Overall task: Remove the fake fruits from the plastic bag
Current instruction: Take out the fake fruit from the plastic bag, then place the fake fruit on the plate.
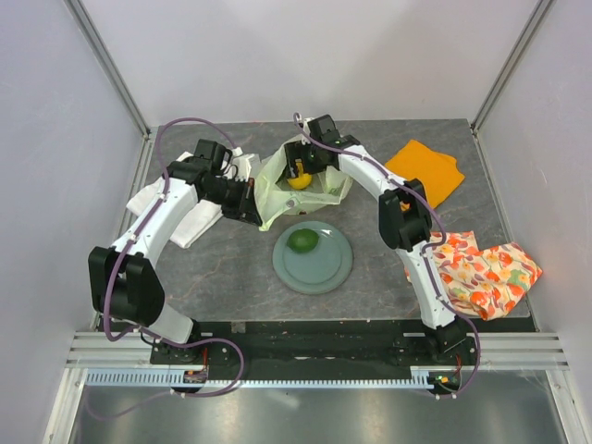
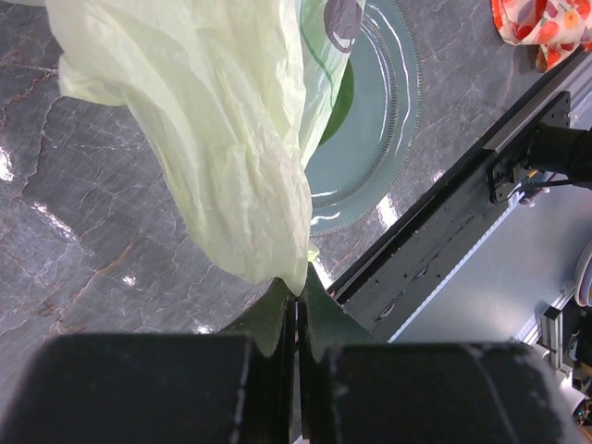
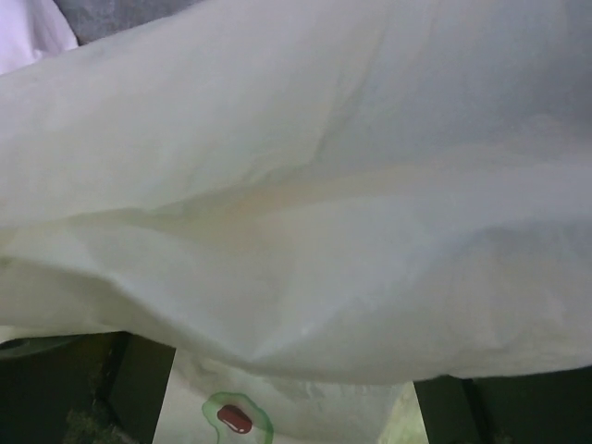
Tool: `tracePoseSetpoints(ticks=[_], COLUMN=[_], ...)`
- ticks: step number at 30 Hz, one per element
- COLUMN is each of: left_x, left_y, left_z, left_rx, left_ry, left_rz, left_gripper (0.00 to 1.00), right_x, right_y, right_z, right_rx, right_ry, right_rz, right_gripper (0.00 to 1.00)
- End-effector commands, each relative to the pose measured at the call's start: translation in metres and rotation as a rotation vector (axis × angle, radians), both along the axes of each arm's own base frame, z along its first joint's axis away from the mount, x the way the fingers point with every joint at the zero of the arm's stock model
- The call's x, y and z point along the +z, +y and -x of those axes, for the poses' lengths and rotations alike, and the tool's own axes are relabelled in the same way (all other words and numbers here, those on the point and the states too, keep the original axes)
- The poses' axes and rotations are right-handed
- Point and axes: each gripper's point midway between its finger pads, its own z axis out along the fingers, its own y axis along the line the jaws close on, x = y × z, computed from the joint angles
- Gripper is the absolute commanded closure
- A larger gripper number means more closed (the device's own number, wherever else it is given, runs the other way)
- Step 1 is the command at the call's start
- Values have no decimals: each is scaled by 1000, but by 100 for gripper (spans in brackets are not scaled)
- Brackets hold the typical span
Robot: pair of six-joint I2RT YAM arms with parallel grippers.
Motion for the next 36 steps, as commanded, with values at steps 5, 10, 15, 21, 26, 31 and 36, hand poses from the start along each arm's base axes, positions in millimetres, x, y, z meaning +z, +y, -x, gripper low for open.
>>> tracePoseSetpoints(ticks=[5,10,15,21,26,31,36], left_x=[6,7,12,26,44,56,64], left_y=[-5,-5,-10,-14,-19,-20,-20], left_z=[-6,-14,-27,-49,-60,-64,-61], left_rx=[-42,-38,-27,-15,-13,-9,-9], left_ry=[-37,-60,-79,-130,-172,-210,-228], left_rz=[-4,-15,4,7,34,47,53], left_gripper=[99,98,98,99,98,99,98], right_x=[-38,6,112,182,191,128,68], right_y=[-10,-10,-14,-37,-50,-62,-75], right_z=[4,0,27,98,168,237,269], right_rx=[-35,31,145,297,491,702,844], right_ry=[50,-39,-159,-249,-265,-113,-65], right_rz=[65,47,-51,-85,-121,-25,133], right_gripper=[10,53,58,58,58,58,58])
